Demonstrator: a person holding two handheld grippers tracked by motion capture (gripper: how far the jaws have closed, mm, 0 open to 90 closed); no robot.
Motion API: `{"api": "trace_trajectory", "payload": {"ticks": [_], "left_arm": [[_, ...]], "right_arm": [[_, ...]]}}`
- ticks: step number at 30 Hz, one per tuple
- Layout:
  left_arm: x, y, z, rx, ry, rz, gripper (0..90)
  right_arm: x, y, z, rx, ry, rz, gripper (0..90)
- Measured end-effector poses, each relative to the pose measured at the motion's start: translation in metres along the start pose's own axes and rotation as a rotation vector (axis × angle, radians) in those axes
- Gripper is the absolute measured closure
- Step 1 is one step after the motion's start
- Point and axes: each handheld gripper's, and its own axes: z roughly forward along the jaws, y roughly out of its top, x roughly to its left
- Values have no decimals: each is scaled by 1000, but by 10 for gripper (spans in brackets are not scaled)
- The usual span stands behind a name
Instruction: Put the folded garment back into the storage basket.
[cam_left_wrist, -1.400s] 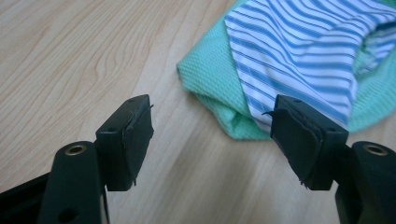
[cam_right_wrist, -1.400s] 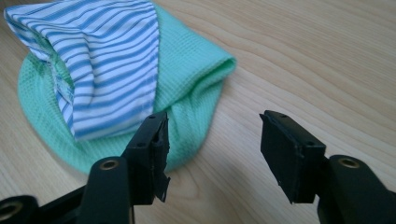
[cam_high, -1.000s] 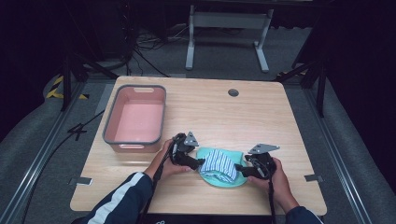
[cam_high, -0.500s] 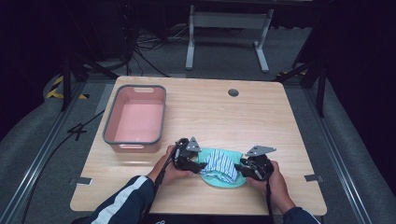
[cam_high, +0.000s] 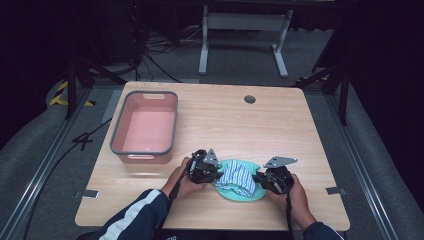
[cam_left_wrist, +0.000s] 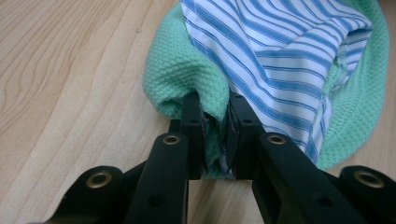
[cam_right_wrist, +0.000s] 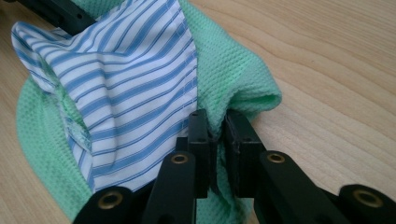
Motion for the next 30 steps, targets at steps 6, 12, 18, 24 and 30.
{"api": "trace_trajectory", "payload": {"ticks": [6, 12, 18, 24, 30], "left_arm": [[2, 4, -6, -16, 12, -11, 799], [4, 12, -14, -37, 3, -14, 802], [8, 23, -28, -59, 13, -10, 804], [12, 30, -41, -66, 31, -6, 804], [17, 37, -58, -72, 55, 2, 804]], "right_arm": [[-2, 4, -10, -31, 5, 4, 818], [0, 12, -22, -48, -4, -16, 818], [0, 25, -31, -65, -15, -28, 818], [0, 44, -38, -75, -22, -54, 818], [2, 62, -42, -86, -16, -71, 818]]}}
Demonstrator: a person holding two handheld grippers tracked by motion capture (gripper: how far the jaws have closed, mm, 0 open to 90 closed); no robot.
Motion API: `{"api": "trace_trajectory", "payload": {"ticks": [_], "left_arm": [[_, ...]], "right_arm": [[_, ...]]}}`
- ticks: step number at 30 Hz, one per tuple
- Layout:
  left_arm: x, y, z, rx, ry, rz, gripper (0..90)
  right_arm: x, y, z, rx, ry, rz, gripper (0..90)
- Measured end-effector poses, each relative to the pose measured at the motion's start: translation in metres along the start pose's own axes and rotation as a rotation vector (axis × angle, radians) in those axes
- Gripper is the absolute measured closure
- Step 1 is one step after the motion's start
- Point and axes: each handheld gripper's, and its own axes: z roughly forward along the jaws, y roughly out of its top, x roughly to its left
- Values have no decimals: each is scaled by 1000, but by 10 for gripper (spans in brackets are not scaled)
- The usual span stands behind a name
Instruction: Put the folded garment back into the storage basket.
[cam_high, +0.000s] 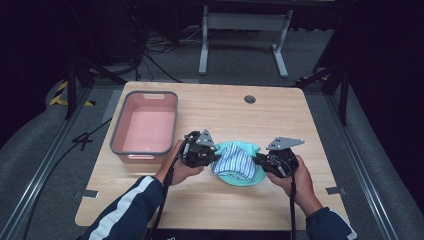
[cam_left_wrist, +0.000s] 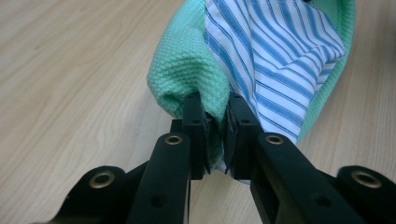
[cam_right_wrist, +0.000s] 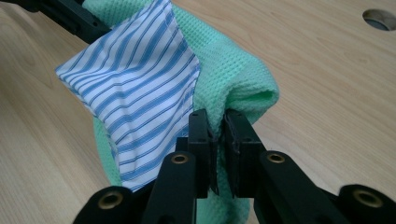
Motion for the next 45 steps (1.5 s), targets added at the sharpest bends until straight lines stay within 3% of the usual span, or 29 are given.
{"api": "trace_trajectory", "payload": {"ticks": [4, 13, 25, 38, 45], "left_arm": [[5, 3, -11, 0, 15, 4, 805], [17, 1, -38, -18, 61, -35, 804], [37, -8, -83, -36, 156, -88, 805], [63, -18, -146, -28, 289, -128, 807], [77, -30, -170, -6, 339, -147, 809]], "right_arm": [[1, 11, -1, -11, 7, -7, 818], [11, 46, 1, -50, 28, -58, 818], [23, 93, 17, -75, 76, -105, 818], [50, 159, 40, -126, 131, -161, 819], [68, 185, 59, -129, 158, -175, 818]]}}
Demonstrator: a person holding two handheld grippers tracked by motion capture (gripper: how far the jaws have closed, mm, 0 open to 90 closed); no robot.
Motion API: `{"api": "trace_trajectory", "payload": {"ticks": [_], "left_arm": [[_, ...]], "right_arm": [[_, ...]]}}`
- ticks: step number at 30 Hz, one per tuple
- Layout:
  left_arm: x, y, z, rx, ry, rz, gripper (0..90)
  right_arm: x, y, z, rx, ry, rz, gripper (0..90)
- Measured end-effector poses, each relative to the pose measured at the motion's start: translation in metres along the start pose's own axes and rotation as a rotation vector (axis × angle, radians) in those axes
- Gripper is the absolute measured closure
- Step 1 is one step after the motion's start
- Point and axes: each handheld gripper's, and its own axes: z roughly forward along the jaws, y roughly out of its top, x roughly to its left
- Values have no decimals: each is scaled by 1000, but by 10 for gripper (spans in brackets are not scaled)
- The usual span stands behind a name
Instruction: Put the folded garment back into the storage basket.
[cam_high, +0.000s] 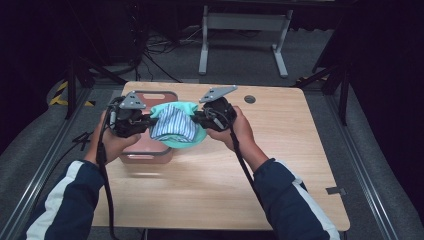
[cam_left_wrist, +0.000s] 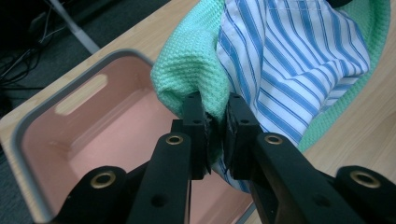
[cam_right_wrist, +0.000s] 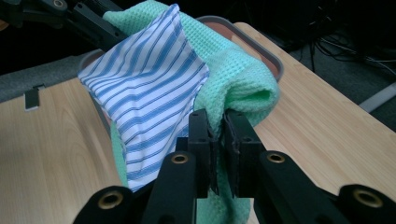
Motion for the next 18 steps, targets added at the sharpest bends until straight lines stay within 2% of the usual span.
{"api": "trace_trajectory", "payload": {"ticks": [9, 15, 18], "left_arm": [[29, -25, -8, 33, 57, -49, 810], [46, -41, -9, 60, 100, -75, 811], [50, -46, -9, 72, 108, -96, 811]], "right_arm": [[17, 22, 46, 9, 51, -16, 818], [28, 28, 74, 29, 79, -27, 818], [30, 30, 84, 30, 89, -30, 818]]}}
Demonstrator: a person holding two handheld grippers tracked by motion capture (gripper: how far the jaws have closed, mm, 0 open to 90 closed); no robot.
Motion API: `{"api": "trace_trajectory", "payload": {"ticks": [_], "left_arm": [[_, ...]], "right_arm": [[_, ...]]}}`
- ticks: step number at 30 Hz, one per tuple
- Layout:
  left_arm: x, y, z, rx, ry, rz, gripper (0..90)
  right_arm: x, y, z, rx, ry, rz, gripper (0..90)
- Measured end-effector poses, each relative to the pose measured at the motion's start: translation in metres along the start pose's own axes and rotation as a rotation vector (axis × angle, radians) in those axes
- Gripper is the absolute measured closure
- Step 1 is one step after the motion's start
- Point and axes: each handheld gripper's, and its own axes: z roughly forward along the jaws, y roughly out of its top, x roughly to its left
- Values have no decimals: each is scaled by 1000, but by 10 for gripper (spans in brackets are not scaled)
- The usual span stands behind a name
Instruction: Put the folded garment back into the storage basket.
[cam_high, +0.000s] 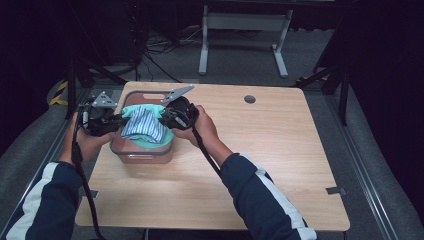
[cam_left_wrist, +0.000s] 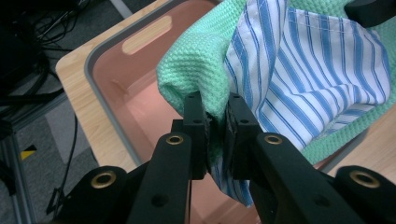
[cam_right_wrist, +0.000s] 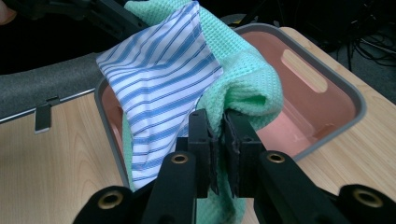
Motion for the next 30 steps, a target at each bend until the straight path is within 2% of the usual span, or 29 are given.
{"api": "trace_trajectory", "payload": {"ticks": [4, 15, 16, 18, 30], "left_arm": [[8, -5, 8, 25, 14, -2, 810], [10, -7, 23, 61, 39, -22, 810], [11, -8, 25, 66, 53, -16, 809], [11, -9, 29, 85, 52, -19, 809], [20, -23, 48, 111, 45, -62, 798]], "right_arm": [[0, 0, 15, 12, 9, 7, 818], [-5, -3, 41, 61, -19, 24, 817], [-5, -4, 43, 66, -19, 28, 817], [-5, -4, 46, 74, -22, 26, 817], [-4, -7, 70, 123, -19, 25, 807]]}}
